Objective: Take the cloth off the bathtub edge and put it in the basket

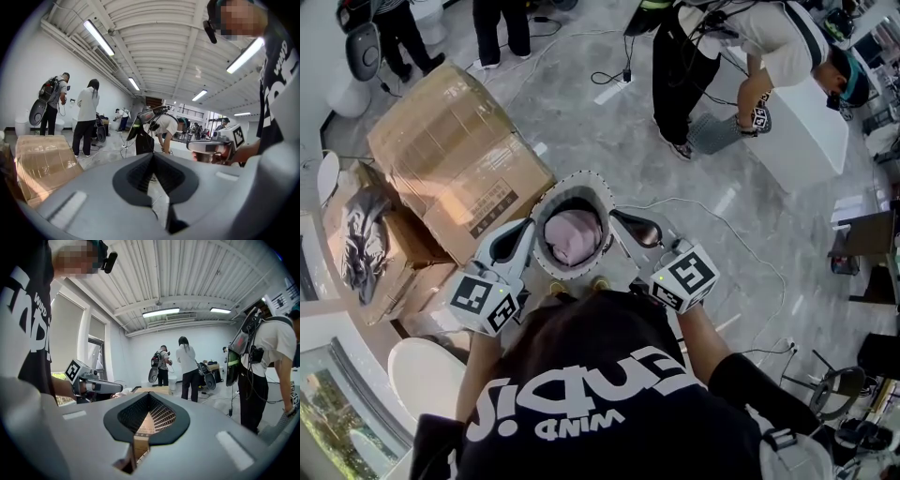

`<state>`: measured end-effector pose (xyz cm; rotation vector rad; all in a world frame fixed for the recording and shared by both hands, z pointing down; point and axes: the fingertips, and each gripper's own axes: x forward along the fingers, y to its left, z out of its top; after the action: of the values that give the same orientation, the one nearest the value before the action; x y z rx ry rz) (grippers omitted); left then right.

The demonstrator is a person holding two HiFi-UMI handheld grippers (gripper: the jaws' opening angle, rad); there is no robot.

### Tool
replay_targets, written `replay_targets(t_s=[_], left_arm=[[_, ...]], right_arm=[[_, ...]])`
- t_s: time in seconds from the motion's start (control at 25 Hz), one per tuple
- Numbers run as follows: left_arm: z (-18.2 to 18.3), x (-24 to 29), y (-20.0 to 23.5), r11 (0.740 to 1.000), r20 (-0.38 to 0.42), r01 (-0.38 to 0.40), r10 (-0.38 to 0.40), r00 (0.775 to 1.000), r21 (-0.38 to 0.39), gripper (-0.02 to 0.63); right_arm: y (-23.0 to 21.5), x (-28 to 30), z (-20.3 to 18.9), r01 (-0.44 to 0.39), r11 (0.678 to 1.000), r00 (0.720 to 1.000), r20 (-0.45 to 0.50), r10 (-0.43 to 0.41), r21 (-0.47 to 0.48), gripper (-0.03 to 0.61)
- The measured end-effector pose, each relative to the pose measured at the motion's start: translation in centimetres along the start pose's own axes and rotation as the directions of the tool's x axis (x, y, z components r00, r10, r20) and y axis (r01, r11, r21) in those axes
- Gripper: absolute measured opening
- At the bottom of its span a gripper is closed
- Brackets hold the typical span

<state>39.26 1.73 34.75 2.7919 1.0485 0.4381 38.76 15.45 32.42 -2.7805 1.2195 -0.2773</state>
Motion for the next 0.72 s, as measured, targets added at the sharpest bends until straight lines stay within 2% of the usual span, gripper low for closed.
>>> replay_targets(t_s=[0.4,0.72], left_arm=[[0.75,0.15,0.44,1.0,0.025,-0.024,0.024,0.999,-0.003,-0.002],[0.46,0.46,0.25,1.0,0.016,-0.021,0.021,1.0,0.002,-0.002]], right_arm=[[0.34,0.64,0.09,0.003,1.0,1.0,0.009,-0.003,0.0,0.009],[-0.13,0.45,-0.03,0.014,1.0,1.0,0.0,-0.014,-0.011,0.009]])
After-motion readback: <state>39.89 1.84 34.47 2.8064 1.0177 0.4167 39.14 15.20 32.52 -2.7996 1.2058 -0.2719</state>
